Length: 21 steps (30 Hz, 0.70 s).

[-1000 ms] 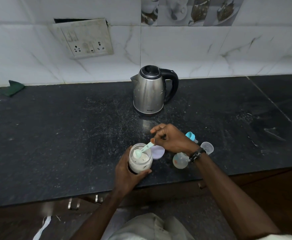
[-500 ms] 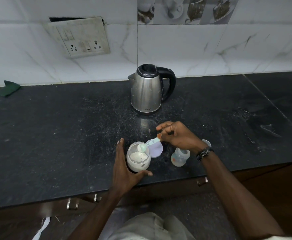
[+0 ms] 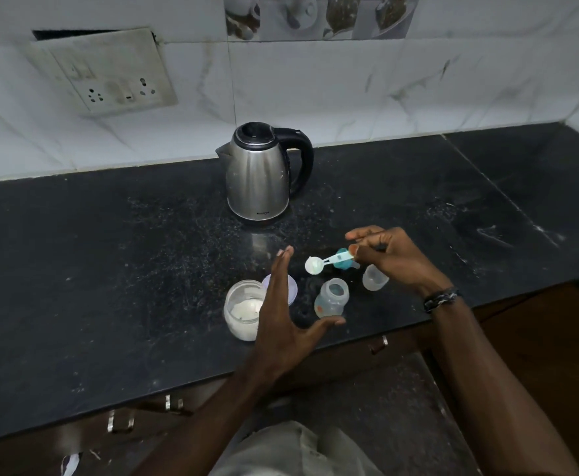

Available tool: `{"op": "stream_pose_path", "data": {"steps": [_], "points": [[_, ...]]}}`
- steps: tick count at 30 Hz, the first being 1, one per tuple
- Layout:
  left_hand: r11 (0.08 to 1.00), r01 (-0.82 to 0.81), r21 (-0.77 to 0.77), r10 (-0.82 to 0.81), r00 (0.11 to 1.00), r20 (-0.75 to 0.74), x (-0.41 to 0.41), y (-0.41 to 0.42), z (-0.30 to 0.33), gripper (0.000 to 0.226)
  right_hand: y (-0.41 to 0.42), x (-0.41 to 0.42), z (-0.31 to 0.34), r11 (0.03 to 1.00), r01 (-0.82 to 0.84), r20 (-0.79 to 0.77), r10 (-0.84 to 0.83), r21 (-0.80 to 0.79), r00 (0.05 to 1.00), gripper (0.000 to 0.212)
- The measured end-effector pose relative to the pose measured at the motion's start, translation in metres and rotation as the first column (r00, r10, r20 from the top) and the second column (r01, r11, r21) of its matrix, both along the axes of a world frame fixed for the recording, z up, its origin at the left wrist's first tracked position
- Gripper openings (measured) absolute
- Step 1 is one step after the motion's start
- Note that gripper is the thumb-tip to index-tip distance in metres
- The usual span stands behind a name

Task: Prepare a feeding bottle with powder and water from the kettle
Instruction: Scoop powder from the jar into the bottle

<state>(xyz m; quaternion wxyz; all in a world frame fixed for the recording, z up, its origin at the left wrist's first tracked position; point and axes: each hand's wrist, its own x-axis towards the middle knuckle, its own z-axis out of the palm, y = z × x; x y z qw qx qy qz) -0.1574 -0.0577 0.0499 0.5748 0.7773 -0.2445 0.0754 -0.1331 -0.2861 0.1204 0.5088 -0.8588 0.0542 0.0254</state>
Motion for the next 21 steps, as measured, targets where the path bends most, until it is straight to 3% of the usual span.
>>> {"op": "stream_pose_path", "data": {"steps": [6, 12, 16, 21], "points": [[0.999, 0.008, -0.039, -0.015, 0.981, -0.191, -0.002, -0.034, -0.019, 0.109, -0.026, -0.021, -0.003, 0.992, 0.101, -0.028, -0.103, -0.069, 0.994, 0.011], [0.991, 0.118, 0.062, -0.090, 0.934, -0.345, 0.011, -0.050, -0.049, 0.121, -0.032, -0.027, -0.004, 0.983, 0.113, -0.069, -0.124, -0.147, 0.990, 0.012], [0.983, 0.135, 0.123, -0.083, 0.932, -0.354, 0.017, -0.054, -0.059, 0.127, -0.026, -0.025, -0.001, 0.962, 0.058, -0.067, -0.079, -0.265, 0.995, 0.015], [0.977, 0.107, 0.185, -0.043, 0.946, -0.321, 0.018, -0.057, -0.062, 0.106, -0.011, -0.018, 0.002, 0.846, -0.068, -0.064, 0.040, -0.528, 0.997, 0.013]]}}
